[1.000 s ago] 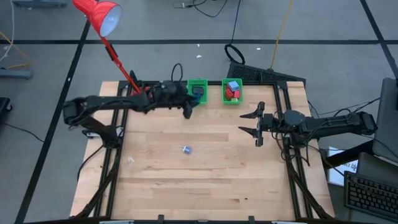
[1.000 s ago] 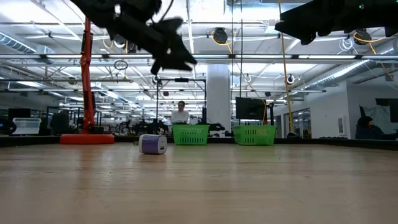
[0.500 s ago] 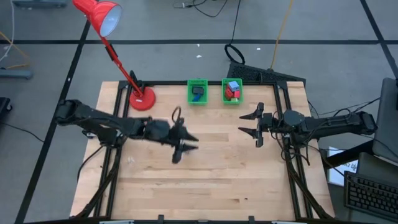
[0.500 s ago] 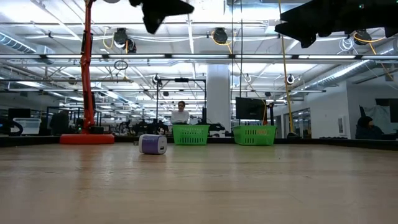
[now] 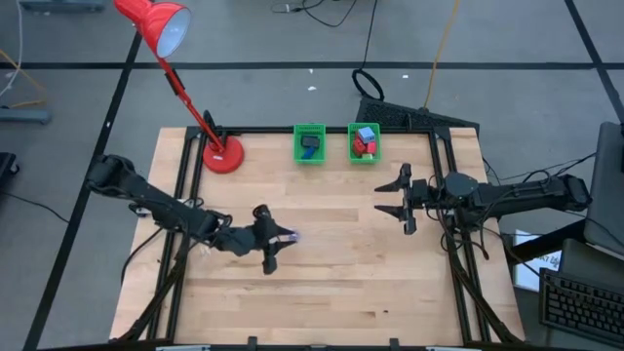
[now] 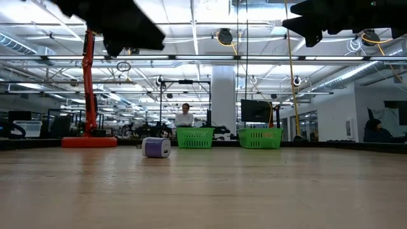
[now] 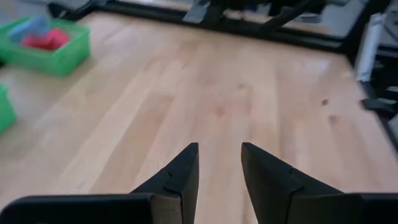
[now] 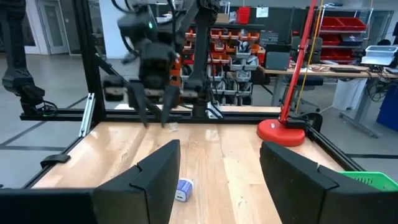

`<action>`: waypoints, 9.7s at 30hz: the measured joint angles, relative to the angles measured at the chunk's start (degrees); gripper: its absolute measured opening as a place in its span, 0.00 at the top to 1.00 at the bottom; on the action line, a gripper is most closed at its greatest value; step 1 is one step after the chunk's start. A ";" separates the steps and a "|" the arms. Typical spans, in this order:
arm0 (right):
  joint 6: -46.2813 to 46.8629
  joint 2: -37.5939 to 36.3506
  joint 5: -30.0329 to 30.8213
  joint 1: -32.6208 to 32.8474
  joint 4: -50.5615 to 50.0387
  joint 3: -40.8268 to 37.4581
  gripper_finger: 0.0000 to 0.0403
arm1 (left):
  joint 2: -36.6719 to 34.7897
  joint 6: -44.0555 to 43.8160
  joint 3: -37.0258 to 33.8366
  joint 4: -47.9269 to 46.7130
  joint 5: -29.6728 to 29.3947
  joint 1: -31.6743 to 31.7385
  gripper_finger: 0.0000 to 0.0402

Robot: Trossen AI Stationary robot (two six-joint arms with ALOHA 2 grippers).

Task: Pick & Place Office items
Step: Put the purple charger adapter into the right green basket, then return to home position

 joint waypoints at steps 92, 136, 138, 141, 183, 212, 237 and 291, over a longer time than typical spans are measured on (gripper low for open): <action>-16.79 25.33 0.18 1.58 18.36 -0.02 0.48 | 18.80 -5.21 -9.49 40.21 20.89 13.82 0.66; -38.82 50.34 16.71 14.08 31.85 12.27 0.34 | 10.77 -5.56 10.27 7.14 38.15 20.52 0.66; -40.54 51.52 16.74 14.08 33.36 12.84 0.35 | 10.72 -5.69 10.29 7.09 38.16 20.41 0.66; -41.77 52.57 16.60 13.91 35.18 13.49 0.37 | 10.71 -5.94 10.33 6.97 38.20 20.26 0.66; -36.16 51.23 13.73 13.75 34.92 13.42 0.69 | -1.72 6.90 10.29 -4.80 36.16 25.77 0.28; 3.93 28.57 13.86 -14.28 26.64 -7.80 0.69 | -35.34 7.59 -30.45 19.33 16.91 18.89 0.27; 4.50 46.94 15.14 -32.90 36.03 -8.13 0.66 | -35.15 8.19 -30.54 19.19 15.76 18.94 0.26; 10.55 -4.09 3.20 -17.86 -1.92 -8.11 0.57 | -57.99 8.78 -30.54 -6.44 6.74 18.53 0.27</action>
